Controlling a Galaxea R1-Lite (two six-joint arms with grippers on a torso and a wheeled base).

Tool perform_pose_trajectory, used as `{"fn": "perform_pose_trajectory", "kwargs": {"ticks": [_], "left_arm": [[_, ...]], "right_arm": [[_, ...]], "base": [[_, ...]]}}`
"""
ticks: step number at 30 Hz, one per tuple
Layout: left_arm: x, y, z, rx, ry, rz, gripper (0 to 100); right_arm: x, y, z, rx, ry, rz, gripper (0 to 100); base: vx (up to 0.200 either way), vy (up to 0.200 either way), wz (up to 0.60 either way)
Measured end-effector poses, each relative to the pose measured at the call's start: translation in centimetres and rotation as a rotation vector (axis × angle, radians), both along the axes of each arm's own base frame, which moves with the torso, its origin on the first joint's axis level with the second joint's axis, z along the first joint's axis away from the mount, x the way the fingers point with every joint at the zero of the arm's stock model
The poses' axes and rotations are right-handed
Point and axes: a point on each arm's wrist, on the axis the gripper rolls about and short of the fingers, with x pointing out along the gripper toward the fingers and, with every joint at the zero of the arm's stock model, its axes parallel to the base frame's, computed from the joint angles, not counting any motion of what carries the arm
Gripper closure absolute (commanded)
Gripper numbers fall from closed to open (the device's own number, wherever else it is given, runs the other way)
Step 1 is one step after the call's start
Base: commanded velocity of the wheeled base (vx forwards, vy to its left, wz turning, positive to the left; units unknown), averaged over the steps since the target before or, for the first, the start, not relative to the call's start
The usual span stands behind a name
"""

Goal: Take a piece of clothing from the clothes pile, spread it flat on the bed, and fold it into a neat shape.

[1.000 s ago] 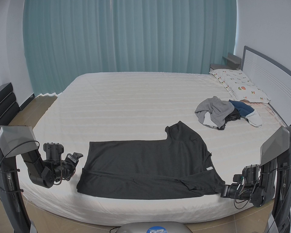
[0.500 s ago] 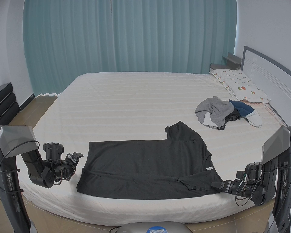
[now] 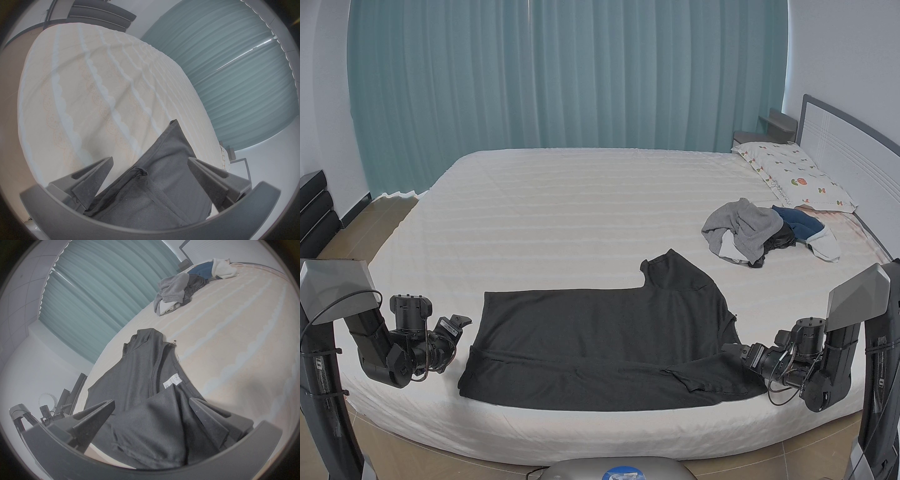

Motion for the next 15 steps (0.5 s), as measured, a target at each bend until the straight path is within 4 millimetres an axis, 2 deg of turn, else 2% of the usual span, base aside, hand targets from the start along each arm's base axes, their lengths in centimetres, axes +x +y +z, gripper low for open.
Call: {"fn": "perform_pose_trajectory", "kwargs": {"ticks": [5,6,15], "left_arm": [[0.0,0.0,0.0,0.0,0.0,-0.001,0],[0.0,0.0,0.0,0.0,0.0,-0.001,0],[0.0,0.0,0.0,0.001,0.0,0.0,0]], "right_arm": [[0.8,0.0,-0.7,0.005,-0.008,-0.005,0],[0.9,-0.1,-0.8,0.005,-0.007,-0.007,100],[1.3,-0.6,-1.6,0.004,0.0,-0.026,100]], "base": [[0.0,0.0,0.0],[0.0,0.0,0.0],[0.0,0.0,0.0]]}}
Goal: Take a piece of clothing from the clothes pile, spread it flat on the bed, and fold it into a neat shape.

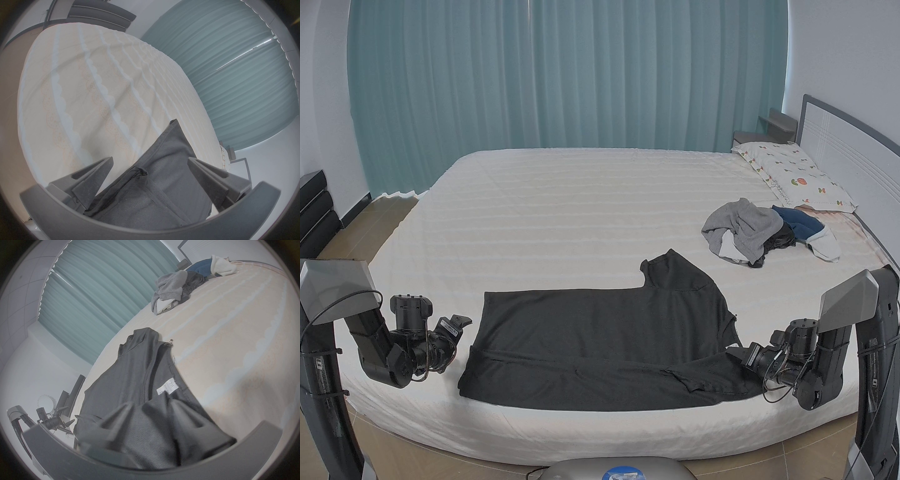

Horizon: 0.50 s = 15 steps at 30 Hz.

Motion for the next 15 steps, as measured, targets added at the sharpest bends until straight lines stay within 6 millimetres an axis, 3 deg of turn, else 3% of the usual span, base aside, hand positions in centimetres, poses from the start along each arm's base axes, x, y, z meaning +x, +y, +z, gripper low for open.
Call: {"fn": "perform_pose_trajectory", "kwargs": {"ticks": [15], "left_arm": [[0.0,0.0,0.0,0.0,0.0,0.0,0]], "right_arm": [[1.2,-0.5,0.2,0.05,-0.018,-0.089,100]], "base": [[0.0,0.0,0.0]]}}
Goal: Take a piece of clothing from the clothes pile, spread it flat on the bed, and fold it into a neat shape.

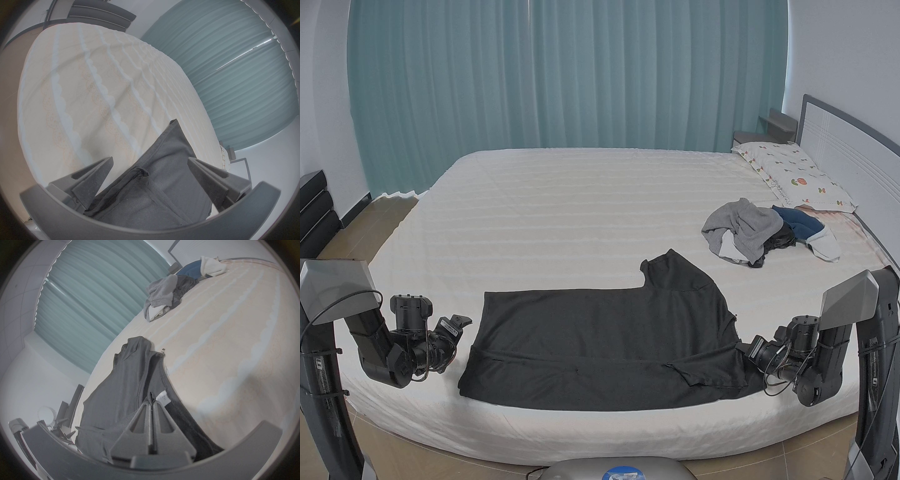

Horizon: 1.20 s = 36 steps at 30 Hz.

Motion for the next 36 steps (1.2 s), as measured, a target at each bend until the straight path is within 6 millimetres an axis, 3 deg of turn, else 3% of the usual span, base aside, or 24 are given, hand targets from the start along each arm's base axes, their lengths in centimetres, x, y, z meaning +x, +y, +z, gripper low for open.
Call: {"fn": "perform_pose_trajectory", "kwargs": {"ticks": [9,10,23,36], "left_arm": [[0.0,0.0,0.0,0.0,0.001,0.0,0],[0.0,0.0,0.0,0.0,0.001,0.0,0],[0.0,0.1,0.0,-0.006,-0.001,0.005,0],[0.0,0.0,0.2,-0.006,-0.004,0.002,0]], "right_arm": [[0.2,0.1,0.2,0.002,-0.012,-0.001,100],[0.2,0.0,0.2,0.003,-0.011,-0.002,0],[0.4,-0.7,1.6,0.157,0.0,-0.091,0],[0.6,-1.9,2.8,0.236,-0.015,-0.155,0]], "base": [[0.0,0.0,0.0],[0.0,0.0,0.0],[0.0,0.0,0.0],[0.0,-0.185,0.0]]}}
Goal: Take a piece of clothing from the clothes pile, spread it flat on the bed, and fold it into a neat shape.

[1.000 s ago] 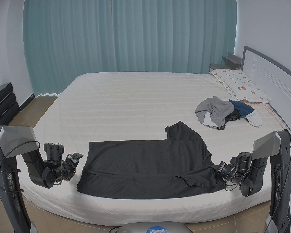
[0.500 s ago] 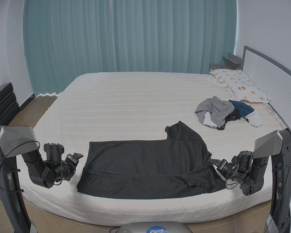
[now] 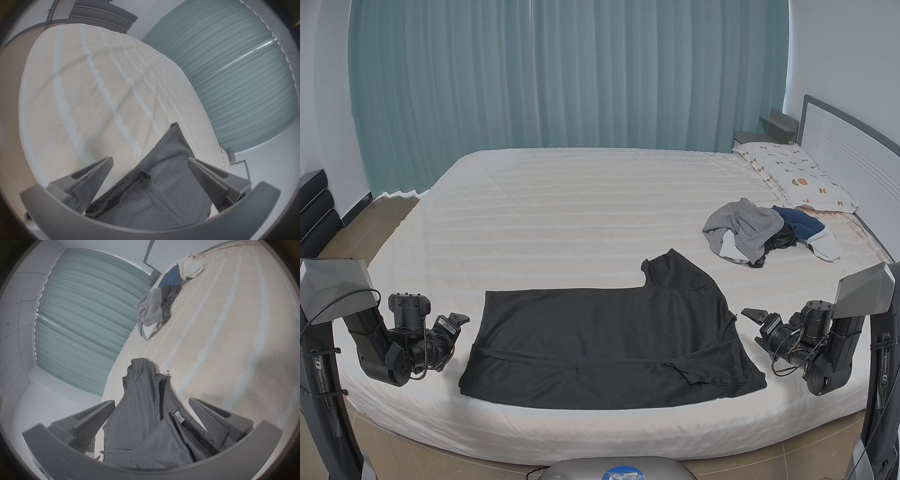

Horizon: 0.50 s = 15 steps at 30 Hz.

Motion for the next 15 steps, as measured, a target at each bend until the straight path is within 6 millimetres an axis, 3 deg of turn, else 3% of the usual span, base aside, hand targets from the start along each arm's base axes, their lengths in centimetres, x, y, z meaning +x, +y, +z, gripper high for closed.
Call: {"fn": "perform_pose_trajectory", "kwargs": {"ticks": [11,15], "left_arm": [[0.1,0.4,0.8,0.001,-0.028,0.017,0],[0.2,1.4,1.2,-0.004,-0.043,0.045,0]], "right_arm": [[-0.1,0.1,-0.1,0.007,0.007,-0.002,0],[-0.1,0.2,-0.2,0.004,0.01,0.0,0]], "base": [[0.0,0.0,0.0],[0.2,0.0,0.0]]}}
